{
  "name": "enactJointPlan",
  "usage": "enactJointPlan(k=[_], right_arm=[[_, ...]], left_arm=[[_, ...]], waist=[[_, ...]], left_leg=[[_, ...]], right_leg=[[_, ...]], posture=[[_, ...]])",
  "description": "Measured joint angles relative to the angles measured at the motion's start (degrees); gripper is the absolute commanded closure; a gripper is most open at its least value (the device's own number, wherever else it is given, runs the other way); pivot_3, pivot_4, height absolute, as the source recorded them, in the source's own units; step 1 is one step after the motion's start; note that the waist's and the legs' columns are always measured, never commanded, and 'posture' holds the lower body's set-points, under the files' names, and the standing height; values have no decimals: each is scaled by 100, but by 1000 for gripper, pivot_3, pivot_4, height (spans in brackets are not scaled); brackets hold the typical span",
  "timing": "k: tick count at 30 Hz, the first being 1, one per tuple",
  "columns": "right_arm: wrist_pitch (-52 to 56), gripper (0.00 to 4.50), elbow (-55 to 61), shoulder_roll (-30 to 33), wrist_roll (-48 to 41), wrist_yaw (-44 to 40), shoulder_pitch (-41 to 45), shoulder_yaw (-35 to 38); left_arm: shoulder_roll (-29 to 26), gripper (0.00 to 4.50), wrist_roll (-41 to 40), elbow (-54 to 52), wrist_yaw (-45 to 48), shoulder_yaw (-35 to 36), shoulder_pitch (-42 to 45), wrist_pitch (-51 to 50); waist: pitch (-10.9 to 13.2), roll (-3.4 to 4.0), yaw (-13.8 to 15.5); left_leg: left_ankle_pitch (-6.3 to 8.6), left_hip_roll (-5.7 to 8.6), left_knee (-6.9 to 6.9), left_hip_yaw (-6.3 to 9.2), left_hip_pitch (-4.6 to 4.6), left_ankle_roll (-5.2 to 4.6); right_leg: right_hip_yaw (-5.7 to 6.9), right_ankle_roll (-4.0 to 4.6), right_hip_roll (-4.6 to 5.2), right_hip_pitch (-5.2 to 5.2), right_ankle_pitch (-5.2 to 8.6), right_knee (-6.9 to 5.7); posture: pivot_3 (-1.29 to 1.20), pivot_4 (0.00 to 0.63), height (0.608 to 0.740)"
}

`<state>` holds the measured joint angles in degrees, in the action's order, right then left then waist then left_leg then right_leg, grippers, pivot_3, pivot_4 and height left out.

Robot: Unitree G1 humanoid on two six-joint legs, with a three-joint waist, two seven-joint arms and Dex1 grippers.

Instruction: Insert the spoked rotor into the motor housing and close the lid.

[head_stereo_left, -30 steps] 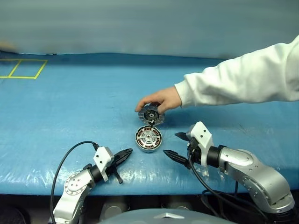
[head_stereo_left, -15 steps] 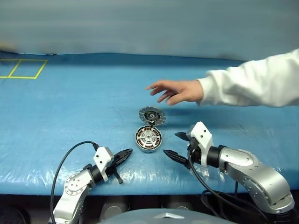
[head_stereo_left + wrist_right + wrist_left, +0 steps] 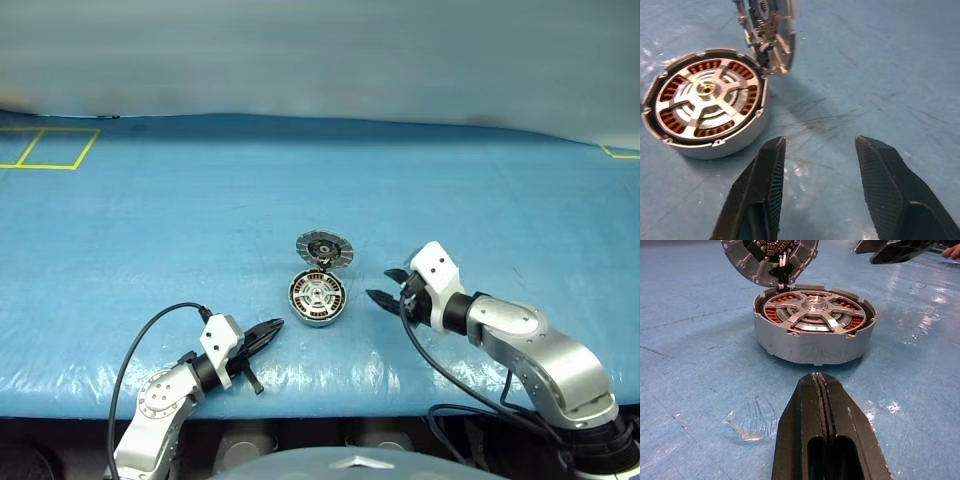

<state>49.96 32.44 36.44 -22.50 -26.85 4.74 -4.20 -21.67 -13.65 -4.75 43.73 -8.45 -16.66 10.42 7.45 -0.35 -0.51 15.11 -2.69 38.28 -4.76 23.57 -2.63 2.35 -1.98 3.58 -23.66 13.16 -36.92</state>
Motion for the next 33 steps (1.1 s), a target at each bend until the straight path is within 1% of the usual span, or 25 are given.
enactJointPlan(k=[2,4,5,10,14,15,19,21,25,28,33], right_arm=[[101,3653,-100,3,83,70,257,-23],[270,4315,-315,-15,241,174,715,-144],[333,4481,-425,-38,313,230,908,-191],[527,4481,-1260,-342,820,595,1901,-499],[200,4481,-1986,-567,994,421,2412,-703],[6,4481,-2234,-641,1003,315,2527,-722],[-916,4481,-3397,-981,884,-333,2905,-624],[-1075,4481,-3888,-1150,673,-755,3072,-542],[-1054,4481,-4628,-1428,247,-1488,3442,-360],[-1025,4481,-5103,-1588,121,-1864,3691,-301],[-758,4481,-5447,-1825,-74,-2476,3789,-371]], left_arm=[[2,4500,0,-5,-1,2,4,3],[5,4500,1,-13,-2,-1,17,5],[7,4500,0,-19,-1,-3,28,7],[13,4500,2,-27,0,-6,38,8],[24,4500,2,-30,-1,-8,52,9],[26,4500,2,-30,-3,-8,56,10],[45,4500,4,-29,-8,-12,58,13],[84,4500,6,-29,-10,-14,63,15],[103,4500,8,-29,-7,-16,80,18],[107,4500,9,-28,-2,-15,83,23],[113,4500,13,-28,-7,-15,77,32]], waist=[[0,0,-1],[0,1,-17],[0,1,-15],[0,1,-8],[0,1,-12],[0,1,-13],[1,2,-15],[2,3,-15],[3,7,-16],[5,9,-19],[5,11,-18]], left_leg=[[0,0,0,0,1,0],[0,0,0,-4,0,0],[-1,0,1,-3,-1,0],[-1,1,-1,-3,2,0],[0,2,-3,-6,4,-1],[0,2,-3,-6,4,-1],[-1,1,-3,-6,2,-1],[-1,1,-3,-6,3,-1],[-1,-1,-4,-7,3,-1],[-1,-1,-4,-8,2,-1],[-1,-2,-5,-8,4,-1]], right_leg=[[0,0,0,-1,0,0],[-2,0,-1,-2,-1,-3],[-2,0,-1,-1,-1,-4],[-2,0,-3,-4,-2,-4],[-2,-13,-3,-5,-9,-2],[-2,-31,-3,-5,-20,-2],[-2,-36,-6,-3,-22,-2],[-2,-38,-6,-3,-24,-2],[-2,-42,-6,-4,-27,-3],[-2,-42,-6,-4,-27,-4],[-1,-42,-5,-5,-28,-4]], posture=[[0,150,740],[0,150,740],[0,150,740],[0,150,740],[0,150,740],[0,150,740],[0,150,740],[0,150,740],[0,150,740],[0,150,740],[0,150,740]])
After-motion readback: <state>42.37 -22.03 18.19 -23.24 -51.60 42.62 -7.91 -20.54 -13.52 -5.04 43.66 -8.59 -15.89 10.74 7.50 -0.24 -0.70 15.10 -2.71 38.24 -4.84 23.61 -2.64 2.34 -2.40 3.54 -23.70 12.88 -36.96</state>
